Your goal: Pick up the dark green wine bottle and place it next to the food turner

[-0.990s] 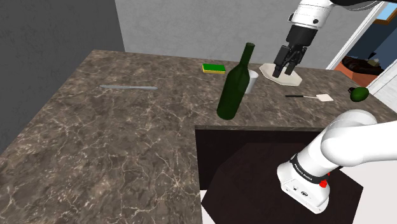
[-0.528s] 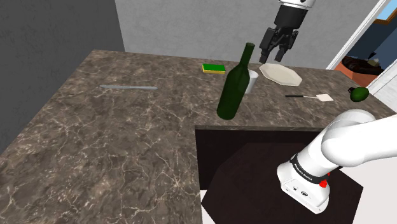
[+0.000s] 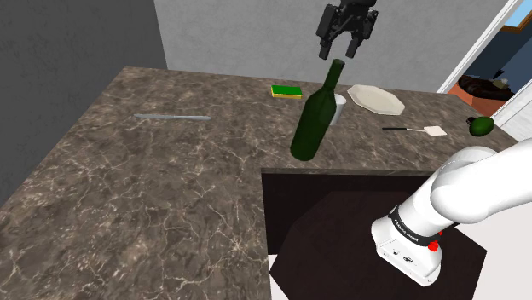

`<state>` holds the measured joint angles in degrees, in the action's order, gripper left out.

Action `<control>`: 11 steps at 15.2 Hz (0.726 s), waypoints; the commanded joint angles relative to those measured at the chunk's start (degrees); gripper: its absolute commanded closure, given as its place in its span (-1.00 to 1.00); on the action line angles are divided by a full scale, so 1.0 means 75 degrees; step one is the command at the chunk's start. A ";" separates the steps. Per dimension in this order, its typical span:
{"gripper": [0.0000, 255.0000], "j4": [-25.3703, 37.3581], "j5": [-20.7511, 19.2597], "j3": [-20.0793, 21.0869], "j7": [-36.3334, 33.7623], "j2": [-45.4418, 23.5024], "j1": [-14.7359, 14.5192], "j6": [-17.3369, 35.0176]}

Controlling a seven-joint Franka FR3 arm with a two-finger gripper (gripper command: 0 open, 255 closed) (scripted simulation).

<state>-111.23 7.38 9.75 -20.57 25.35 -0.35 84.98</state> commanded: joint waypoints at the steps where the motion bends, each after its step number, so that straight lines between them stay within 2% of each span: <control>1: -1.00 -0.0027 -0.0009 0.0062 -0.0093 -0.0041 -0.0005 0.0098; 6: -1.00 -0.0678 0.0027 0.0094 -0.0068 0.0112 -0.0026 0.0597; 11: -1.00 -0.0751 0.0032 0.0098 -0.0065 0.0128 -0.0028 0.0655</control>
<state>-116.82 7.61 10.49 -21.06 26.30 -0.56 89.85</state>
